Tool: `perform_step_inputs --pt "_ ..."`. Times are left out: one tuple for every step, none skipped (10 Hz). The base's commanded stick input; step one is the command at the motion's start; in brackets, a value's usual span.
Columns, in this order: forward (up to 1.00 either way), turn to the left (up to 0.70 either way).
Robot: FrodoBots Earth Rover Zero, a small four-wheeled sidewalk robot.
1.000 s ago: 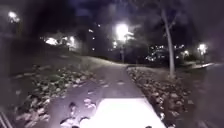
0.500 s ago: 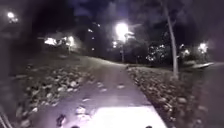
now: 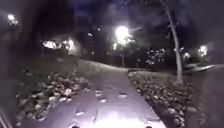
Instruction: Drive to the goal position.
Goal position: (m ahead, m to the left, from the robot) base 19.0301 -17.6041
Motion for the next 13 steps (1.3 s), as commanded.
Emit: perform_step_inputs --pt "0.7 0.0" --pt "0.7 0.0" --pt "0.7 0.0" --pt "0.7 0.0" --pt "0.7 0.0" --pt "0.7 0.0" --pt "0.7 0.0" --pt "0.7 0.0" --pt "0.7 0.0" --pt "0.7 0.0" --pt "0.7 0.0" --pt "0.7 0.0" --pt "0.7 0.0"
